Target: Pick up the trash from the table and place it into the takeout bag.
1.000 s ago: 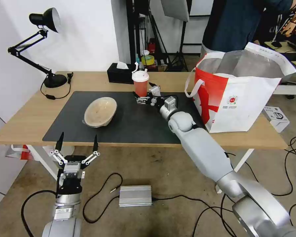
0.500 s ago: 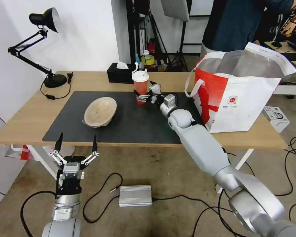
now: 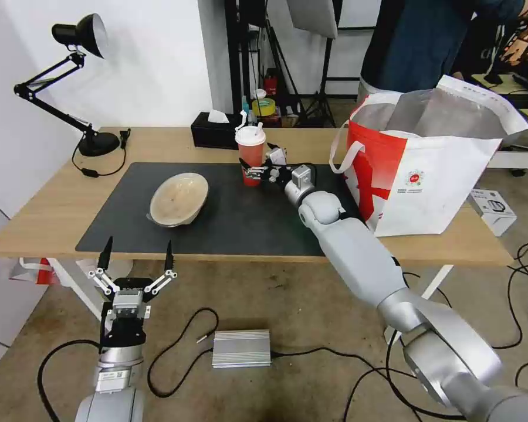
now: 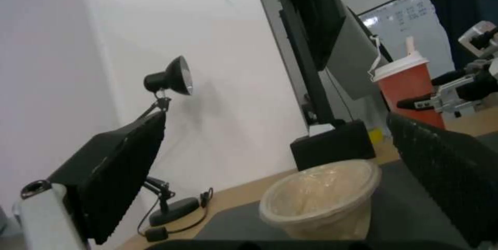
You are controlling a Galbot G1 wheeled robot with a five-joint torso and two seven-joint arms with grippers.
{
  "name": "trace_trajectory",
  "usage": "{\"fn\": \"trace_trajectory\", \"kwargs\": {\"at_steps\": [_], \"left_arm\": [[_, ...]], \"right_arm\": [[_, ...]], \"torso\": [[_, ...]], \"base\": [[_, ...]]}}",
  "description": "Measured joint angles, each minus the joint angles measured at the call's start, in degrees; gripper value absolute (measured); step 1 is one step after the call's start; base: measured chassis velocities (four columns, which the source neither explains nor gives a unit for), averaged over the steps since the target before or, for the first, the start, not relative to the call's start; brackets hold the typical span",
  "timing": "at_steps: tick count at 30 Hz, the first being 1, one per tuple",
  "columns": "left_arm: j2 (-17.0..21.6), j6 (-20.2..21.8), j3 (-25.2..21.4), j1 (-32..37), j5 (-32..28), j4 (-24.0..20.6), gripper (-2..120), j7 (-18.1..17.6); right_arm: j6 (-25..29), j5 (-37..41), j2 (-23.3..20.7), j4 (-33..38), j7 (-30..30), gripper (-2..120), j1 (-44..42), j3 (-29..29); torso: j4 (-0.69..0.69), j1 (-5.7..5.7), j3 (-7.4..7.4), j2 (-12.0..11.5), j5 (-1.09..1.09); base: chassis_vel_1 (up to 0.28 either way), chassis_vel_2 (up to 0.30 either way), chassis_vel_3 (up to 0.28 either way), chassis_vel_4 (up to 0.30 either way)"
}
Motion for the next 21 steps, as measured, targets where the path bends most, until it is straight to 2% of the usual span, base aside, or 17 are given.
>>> {"fn": "trace_trajectory", "kwargs": {"at_steps": [21], "left_arm": [[0.00, -0.03, 0.10, -0.20, 0.03, 0.23, 100, 0.00]], "right_arm": [[1.13, -0.74, 2.50, -4.62, -0.43, 100, 1.58, 0.68]], "torso": [[0.00, -0.01, 0.00, 0.00, 0.00]], "base": [[0.000, 0.000, 0.000, 0.000]]}}
